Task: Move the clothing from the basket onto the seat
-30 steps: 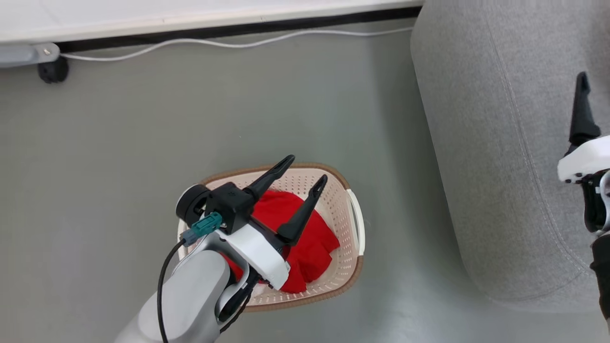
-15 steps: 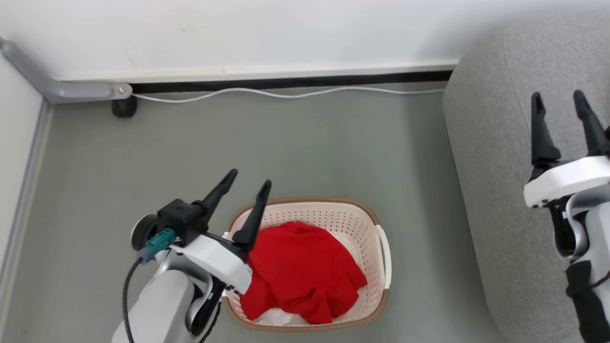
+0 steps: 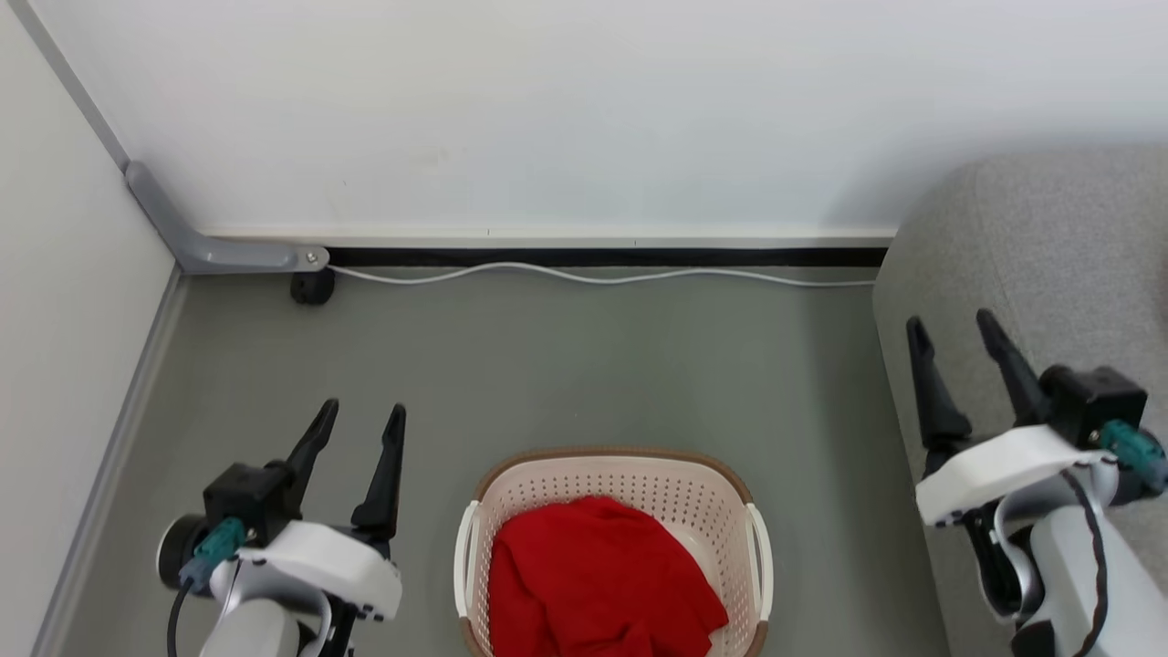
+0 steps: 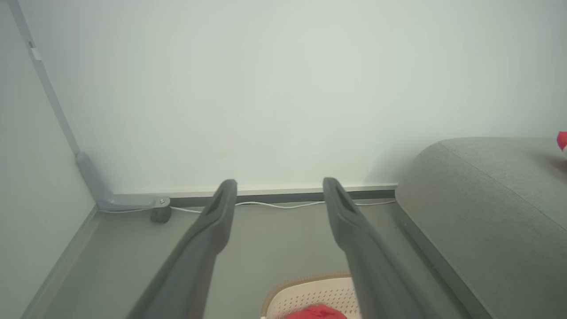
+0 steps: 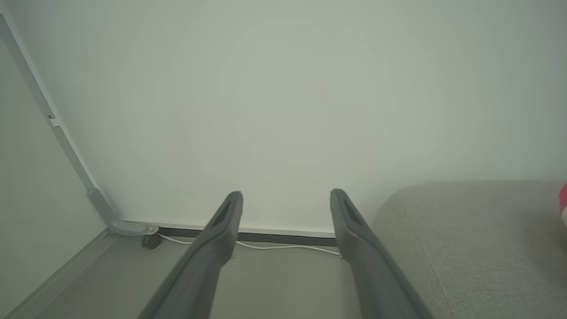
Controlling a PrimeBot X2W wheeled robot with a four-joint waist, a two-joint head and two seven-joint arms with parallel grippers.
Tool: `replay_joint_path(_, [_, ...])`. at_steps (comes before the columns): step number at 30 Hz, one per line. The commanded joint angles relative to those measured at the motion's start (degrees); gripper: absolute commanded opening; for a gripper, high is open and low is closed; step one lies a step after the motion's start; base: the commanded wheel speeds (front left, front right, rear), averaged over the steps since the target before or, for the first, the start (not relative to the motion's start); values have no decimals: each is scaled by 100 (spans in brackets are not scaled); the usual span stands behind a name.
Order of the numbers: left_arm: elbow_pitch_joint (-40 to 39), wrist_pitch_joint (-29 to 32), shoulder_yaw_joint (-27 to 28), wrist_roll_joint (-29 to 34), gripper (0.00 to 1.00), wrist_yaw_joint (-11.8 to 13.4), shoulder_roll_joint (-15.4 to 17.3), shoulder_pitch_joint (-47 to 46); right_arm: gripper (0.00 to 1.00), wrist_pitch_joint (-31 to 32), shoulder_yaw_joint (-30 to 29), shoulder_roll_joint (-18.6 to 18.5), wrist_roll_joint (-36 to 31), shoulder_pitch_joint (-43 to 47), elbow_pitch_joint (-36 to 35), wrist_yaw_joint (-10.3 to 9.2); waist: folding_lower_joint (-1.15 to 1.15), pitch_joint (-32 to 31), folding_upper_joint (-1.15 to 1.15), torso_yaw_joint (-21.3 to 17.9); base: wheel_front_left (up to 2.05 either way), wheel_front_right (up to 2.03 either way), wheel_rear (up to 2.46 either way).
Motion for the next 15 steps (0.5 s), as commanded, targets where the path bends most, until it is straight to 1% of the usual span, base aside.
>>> replay_joint_path(1, [-175,-35,295,106,100,-20,45,32,100,-68,142,10,-6,95,-183,8,0,-127,0,27,0,0,0])
replay_joint_path(7, [-316,-35,770,352,100,-21,-90,579,100,-68,182,166,15,646,-356,8,0,-436,0,-41,0,0,0])
replay_joint_path(15, [-480,-35,1081,511,100,-22,-205,944,100,-68,260,282,8,1093,-588,8,0,-556,0,-177,0,0,0])
